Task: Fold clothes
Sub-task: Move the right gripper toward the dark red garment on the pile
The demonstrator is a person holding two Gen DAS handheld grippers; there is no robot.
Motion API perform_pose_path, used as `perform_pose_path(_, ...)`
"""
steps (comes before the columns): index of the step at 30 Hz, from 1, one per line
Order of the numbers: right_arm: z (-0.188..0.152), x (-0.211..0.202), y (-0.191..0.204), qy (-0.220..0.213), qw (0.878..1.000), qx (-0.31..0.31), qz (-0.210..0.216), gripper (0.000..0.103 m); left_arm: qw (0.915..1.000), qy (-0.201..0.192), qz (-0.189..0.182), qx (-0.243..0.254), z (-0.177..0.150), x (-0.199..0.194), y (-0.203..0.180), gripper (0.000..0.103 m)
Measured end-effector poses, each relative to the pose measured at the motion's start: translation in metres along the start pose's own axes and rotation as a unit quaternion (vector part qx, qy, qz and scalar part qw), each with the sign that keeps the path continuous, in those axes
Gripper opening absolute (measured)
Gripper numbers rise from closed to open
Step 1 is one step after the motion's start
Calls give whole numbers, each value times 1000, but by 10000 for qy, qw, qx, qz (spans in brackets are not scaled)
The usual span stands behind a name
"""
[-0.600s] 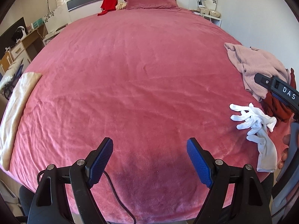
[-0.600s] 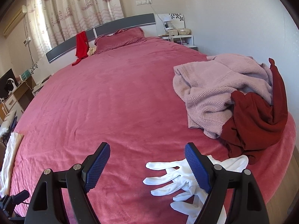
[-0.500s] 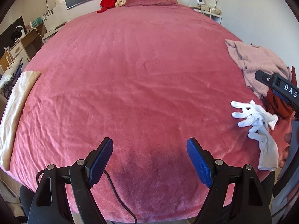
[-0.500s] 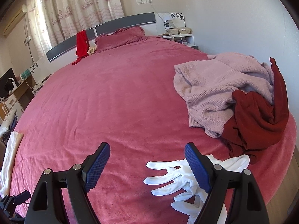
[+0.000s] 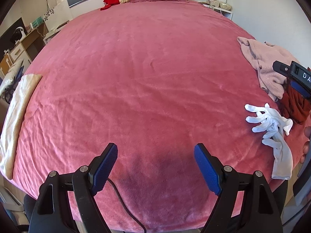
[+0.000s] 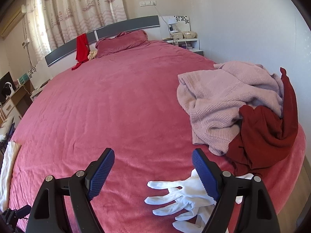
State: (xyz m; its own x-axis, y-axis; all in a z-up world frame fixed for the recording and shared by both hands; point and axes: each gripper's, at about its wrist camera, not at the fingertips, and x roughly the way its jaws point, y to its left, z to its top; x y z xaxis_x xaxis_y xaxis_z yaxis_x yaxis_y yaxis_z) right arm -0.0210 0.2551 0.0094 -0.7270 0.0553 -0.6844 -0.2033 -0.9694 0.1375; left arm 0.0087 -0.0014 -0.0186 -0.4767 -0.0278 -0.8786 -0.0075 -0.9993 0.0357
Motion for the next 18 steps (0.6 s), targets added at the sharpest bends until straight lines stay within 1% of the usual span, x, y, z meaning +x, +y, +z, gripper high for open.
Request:
perform_pose_path(4, 1, 2, -4, 26, 10000, 40, -30, 84, 10000, -58, 11, 60, 6, 1, -6, 83)
perform_pose_path(10, 1, 2, -15, 32, 9998, 127, -124, 84, 10000, 4, 7, 55, 5, 4, -12, 83)
perform_pose_path(14, 2, 1, -31, 37, 9994, 226, -254, 84, 10000, 15, -48, 18, 4, 4, -11, 83)
perform_pose_path(18, 8, 2, -56, 50, 9983, 386, -432, 84, 10000, -44, -69, -57, 7, 3, -7, 83)
